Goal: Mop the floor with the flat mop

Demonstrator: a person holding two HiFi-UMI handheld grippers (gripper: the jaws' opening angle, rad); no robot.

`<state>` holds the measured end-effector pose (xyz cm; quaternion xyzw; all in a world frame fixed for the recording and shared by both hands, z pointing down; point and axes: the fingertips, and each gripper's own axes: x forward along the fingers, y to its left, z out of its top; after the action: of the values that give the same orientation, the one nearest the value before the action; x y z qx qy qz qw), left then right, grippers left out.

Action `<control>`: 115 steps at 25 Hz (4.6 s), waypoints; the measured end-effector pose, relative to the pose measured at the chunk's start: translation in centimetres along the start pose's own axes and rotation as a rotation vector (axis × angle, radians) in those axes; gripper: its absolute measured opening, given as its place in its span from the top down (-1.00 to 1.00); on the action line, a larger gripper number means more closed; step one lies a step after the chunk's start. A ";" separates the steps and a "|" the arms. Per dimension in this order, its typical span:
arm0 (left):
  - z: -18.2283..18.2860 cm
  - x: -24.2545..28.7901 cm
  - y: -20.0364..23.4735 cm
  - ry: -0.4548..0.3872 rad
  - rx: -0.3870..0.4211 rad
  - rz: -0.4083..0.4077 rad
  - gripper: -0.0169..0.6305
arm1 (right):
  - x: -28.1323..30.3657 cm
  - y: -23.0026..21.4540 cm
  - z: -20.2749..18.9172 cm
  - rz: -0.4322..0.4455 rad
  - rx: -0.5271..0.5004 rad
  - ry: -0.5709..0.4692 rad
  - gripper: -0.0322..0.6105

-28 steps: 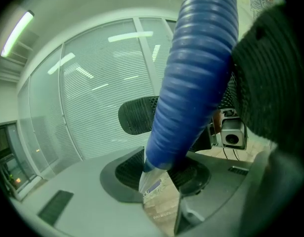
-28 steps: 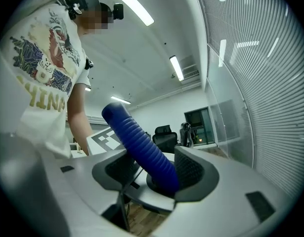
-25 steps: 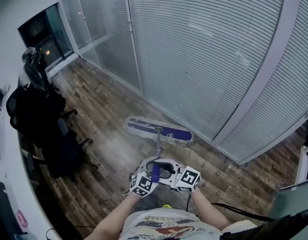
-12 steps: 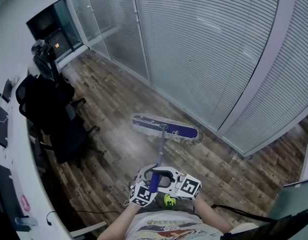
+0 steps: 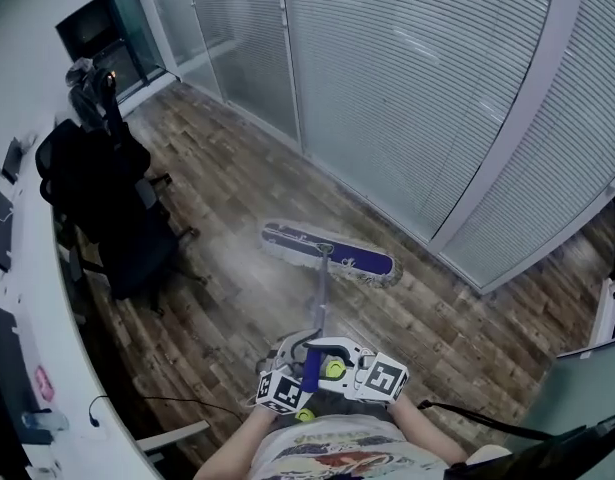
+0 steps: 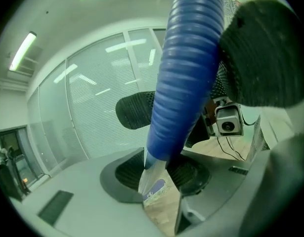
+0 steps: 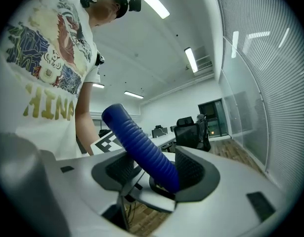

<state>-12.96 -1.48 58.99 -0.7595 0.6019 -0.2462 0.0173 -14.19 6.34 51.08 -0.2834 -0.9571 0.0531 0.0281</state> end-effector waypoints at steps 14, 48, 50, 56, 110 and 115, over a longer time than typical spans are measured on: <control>0.5 -14.1 -11.6 -0.116 0.103 -0.144 0.67 | 3.8 19.0 1.0 -0.040 -0.038 -0.082 0.15; -1.4 10.9 13.5 -0.008 0.026 -0.055 0.70 | 3.0 -15.3 2.7 0.118 -0.005 -0.068 0.13; -1.5 13.5 15.8 -0.001 0.019 -0.051 0.70 | 2.7 -18.7 3.0 0.114 0.003 -0.078 0.13; -1.1 18.3 20.0 0.019 0.021 -0.068 0.69 | 1.9 -25.2 3.9 0.071 0.035 -0.126 0.13; -4.5 -10.5 -0.4 0.065 0.023 -0.021 0.70 | 9.0 9.8 1.0 0.234 0.046 -0.072 0.11; -4.7 -5.5 5.4 0.083 0.006 0.002 0.70 | 9.2 2.5 2.0 0.281 -0.001 -0.094 0.11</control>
<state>-20.54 3.41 59.41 -0.7480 0.6021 -0.2792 -0.0049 -20.70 13.27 49.05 -0.4118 -0.9083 0.0692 -0.0244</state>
